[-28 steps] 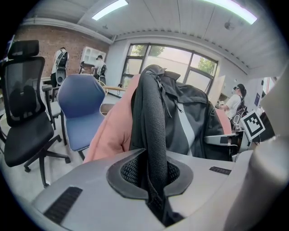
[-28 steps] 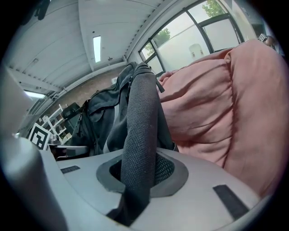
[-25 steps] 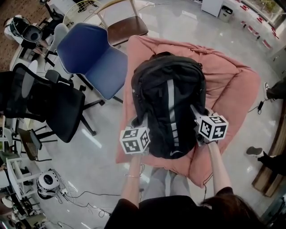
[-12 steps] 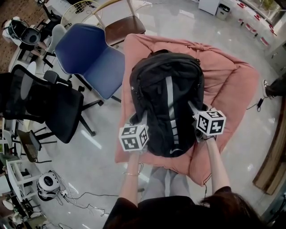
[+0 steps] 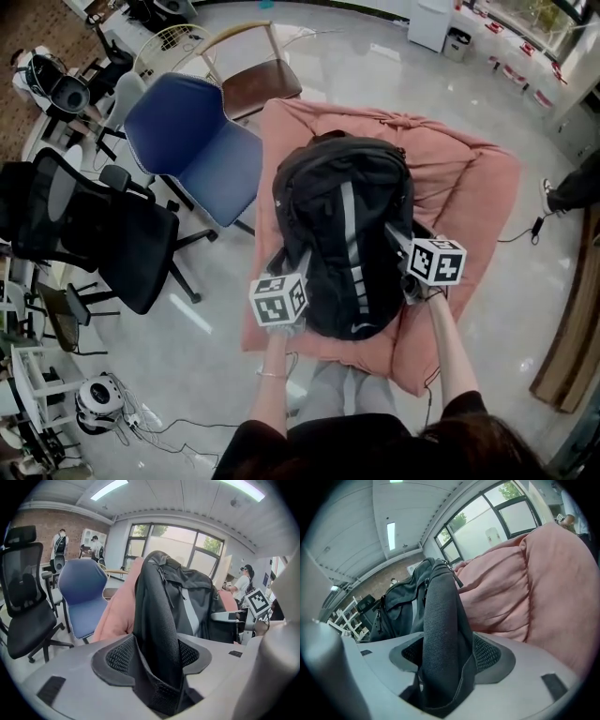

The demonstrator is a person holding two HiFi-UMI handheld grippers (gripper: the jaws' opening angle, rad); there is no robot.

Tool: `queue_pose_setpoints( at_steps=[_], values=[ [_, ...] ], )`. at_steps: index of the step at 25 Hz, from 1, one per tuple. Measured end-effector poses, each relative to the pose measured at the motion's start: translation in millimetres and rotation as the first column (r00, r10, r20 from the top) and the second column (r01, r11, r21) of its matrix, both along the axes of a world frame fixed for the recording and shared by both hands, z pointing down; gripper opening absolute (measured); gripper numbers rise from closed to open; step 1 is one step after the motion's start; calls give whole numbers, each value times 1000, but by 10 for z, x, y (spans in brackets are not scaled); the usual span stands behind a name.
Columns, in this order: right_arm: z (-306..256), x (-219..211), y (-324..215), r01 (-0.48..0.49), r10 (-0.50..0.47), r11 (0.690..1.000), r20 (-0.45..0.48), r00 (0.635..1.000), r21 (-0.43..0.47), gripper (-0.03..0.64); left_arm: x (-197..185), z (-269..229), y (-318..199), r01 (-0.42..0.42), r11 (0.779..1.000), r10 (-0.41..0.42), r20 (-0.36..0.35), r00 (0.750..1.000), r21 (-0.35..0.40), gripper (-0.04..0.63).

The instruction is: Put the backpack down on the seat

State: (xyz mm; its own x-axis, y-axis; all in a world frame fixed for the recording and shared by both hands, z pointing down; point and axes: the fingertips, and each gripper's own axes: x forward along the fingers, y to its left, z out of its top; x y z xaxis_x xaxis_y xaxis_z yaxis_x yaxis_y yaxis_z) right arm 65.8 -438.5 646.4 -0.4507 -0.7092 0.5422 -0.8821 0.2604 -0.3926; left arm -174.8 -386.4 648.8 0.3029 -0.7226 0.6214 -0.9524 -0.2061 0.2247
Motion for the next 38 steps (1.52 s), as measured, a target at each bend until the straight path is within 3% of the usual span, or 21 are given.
queue_pose_setpoints(
  at_steps=[3,7,11,13,18,26,32,38],
  values=[
    [-105,60,112,-16,16,1000,16,1000,14,252,-41,-134,46,17,999,-17,6,1000,33,261],
    [-298,106,288,-20,20,999,10,1000,36,250,-119,-389,125,37,995,-41,36,999,92,246],
    [-508,146,462,-16,17,998,-4,1000,60,242,-102,-690,209,5,987,-20,86,996,160,98],
    [-643,124,557,-2,3,996,-14,1000,84,146,-64,-853,279,-12,981,-5,88,996,191,62],
    [-1074,-13,723,44,-41,986,-20,999,162,37,68,-1287,396,-73,961,54,80,995,268,14],
    [-2014,-184,1119,99,-114,937,26,993,334,12,319,-2182,671,-149,899,155,20,988,411,14],
    [-2624,-193,1412,109,-159,877,68,985,467,12,443,-2735,923,-210,836,215,50,975,507,13],
    [-2972,-154,1605,94,-178,833,103,979,545,12,595,-3070,1112,-258,776,267,71,961,575,12]
  ],
)
